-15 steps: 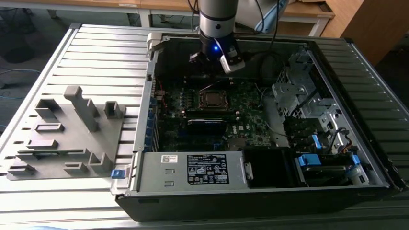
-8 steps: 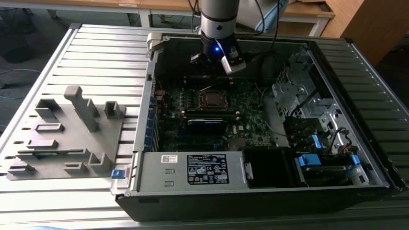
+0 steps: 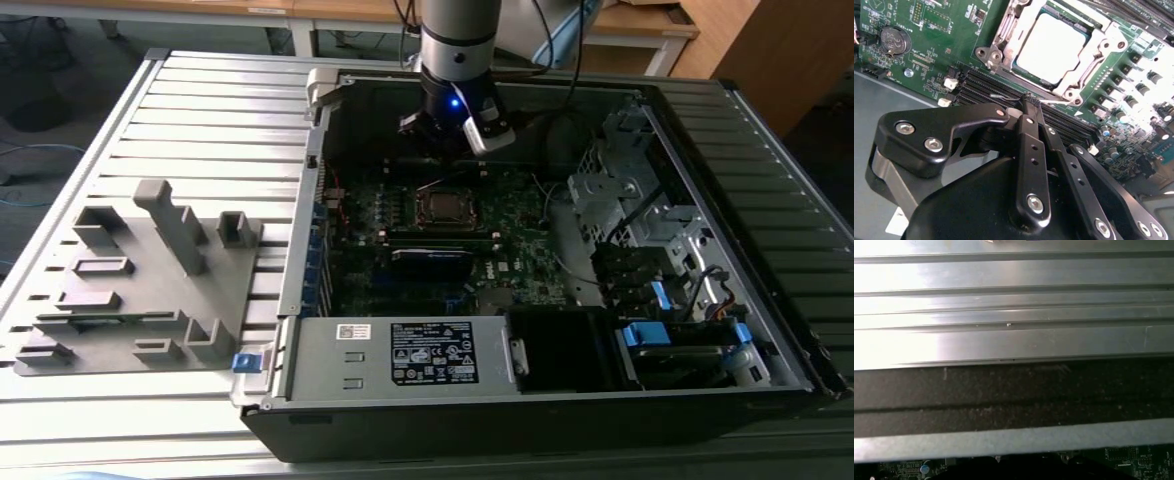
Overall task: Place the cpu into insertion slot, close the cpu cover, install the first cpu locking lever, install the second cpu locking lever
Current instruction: 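Install the first cpu locking lever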
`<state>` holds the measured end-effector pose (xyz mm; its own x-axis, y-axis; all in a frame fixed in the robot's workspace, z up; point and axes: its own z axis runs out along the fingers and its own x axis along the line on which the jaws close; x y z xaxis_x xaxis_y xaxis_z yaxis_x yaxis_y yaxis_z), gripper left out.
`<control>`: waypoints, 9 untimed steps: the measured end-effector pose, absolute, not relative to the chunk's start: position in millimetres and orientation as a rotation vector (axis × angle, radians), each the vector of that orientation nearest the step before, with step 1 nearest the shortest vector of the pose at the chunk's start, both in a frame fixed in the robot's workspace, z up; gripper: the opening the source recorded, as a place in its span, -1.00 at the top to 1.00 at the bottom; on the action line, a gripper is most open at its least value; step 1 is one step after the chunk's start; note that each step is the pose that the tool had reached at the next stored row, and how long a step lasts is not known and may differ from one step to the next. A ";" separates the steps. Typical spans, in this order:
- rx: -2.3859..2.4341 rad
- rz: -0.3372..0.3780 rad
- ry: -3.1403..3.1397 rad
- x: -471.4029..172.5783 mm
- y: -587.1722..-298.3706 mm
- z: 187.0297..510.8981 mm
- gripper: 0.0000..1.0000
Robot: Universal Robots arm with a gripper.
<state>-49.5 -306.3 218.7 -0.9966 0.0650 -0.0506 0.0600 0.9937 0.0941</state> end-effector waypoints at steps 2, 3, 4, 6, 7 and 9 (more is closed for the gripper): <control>0.102 0.143 3.083 -49.4 -306.1 218.6 0.79; 0.111 0.143 3.082 -49.4 -305.9 218.6 0.79; 0.123 0.142 3.081 -49.3 -305.8 218.5 0.79; 0.135 0.142 3.081 -49.1 -305.5 218.6 0.79; 0.141 0.142 3.080 -49.0 -305.4 218.5 0.79; 0.154 0.142 3.079 -48.7 -305.3 218.5 0.79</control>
